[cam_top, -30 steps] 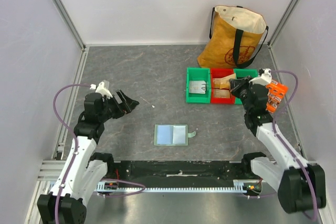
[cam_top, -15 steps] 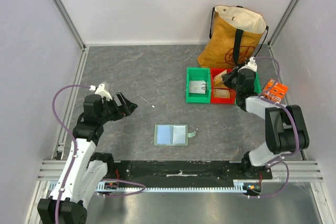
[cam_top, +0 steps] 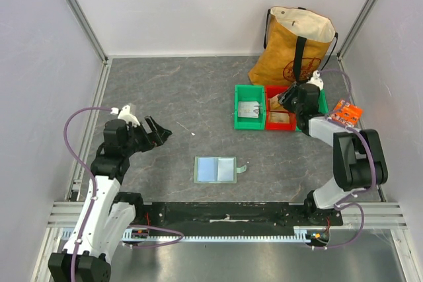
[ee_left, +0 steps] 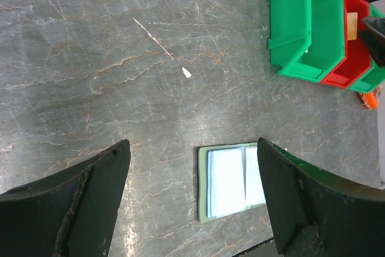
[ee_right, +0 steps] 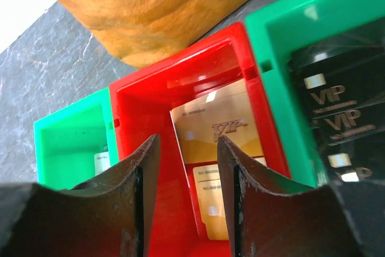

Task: Take the credit cards out of the card holder
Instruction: Place the credit card in the storage box.

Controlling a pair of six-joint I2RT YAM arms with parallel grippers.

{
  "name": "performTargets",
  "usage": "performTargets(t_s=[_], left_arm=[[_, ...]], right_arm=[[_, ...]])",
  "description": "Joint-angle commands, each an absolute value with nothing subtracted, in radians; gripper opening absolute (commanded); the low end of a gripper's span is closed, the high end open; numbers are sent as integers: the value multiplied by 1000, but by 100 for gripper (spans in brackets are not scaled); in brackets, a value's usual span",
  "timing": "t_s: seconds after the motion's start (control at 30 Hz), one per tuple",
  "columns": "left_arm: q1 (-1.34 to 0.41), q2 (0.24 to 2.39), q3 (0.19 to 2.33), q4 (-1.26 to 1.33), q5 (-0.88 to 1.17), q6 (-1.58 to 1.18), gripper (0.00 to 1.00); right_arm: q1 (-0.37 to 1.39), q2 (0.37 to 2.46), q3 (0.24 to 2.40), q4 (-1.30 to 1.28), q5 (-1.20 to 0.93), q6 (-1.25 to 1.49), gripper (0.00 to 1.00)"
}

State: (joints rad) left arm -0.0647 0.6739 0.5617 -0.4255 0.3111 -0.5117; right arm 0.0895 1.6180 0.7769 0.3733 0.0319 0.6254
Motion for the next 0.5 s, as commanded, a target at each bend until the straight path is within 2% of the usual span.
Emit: performTargets(t_s=[0.0, 0.17, 0.3, 0.47], left_arm=[[-52, 655, 594, -430, 298, -472, 91], [-48, 643, 589, -428, 295, -471, 91], [-46, 626, 580, -420, 281, -471, 91], [-44, 614, 574, -420, 275, -472, 90]], right_arm=[[89, 1467, 818, 244, 196, 528, 52], [89, 1318, 815, 129, 278, 453, 62], [87, 1214, 795, 112, 259, 388, 72], [87, 1319, 839, 163, -33, 360, 66]])
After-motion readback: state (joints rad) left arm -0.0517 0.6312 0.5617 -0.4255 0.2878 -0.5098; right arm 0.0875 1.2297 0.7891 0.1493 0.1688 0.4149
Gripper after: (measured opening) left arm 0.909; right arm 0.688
